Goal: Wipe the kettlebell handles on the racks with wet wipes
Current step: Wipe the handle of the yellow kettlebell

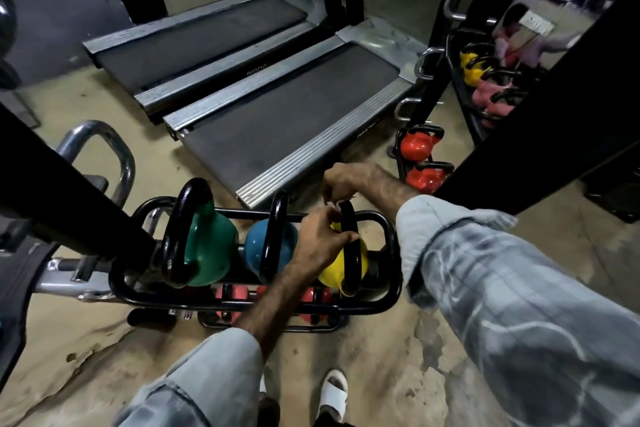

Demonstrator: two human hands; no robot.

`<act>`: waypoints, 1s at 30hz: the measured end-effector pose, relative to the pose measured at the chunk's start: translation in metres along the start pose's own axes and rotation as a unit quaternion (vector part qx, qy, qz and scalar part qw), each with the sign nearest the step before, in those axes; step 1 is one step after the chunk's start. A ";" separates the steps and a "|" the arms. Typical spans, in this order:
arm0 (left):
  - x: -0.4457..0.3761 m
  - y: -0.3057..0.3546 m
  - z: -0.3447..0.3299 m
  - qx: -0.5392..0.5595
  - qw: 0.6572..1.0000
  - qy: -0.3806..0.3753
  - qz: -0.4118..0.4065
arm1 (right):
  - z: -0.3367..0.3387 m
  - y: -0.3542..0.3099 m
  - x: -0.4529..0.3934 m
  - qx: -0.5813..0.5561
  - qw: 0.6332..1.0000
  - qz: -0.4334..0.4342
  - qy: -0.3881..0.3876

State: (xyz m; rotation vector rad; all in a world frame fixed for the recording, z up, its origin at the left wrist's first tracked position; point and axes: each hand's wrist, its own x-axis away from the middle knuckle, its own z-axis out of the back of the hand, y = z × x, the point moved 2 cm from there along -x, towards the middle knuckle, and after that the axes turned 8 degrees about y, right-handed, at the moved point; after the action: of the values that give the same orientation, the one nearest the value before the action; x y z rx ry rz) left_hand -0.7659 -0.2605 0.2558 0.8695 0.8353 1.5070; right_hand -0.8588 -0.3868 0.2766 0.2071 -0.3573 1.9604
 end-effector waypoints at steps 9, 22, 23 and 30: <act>-0.007 0.018 0.003 -0.072 0.992 -0.043 -0.095 | -0.028 0.031 0.053 -0.313 0.898 -0.244 0.190; -0.029 0.033 -0.003 -0.229 0.963 -0.123 -0.077 | -0.098 0.005 0.066 -0.872 0.335 -0.344 0.091; -0.028 0.034 -0.003 -0.227 0.963 -0.121 -0.077 | -0.098 0.003 0.069 -0.880 0.332 -0.331 0.079; -0.022 0.041 -0.001 -0.230 0.963 -0.119 -0.071 | -0.091 0.002 0.071 -0.899 0.284 -0.320 0.092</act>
State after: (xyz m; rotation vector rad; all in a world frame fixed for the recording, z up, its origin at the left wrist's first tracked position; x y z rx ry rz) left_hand -0.7841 -0.2868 0.2895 0.6109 0.3391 1.3597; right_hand -0.8878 -0.2952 0.2124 -1.1747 -1.7012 -0.1577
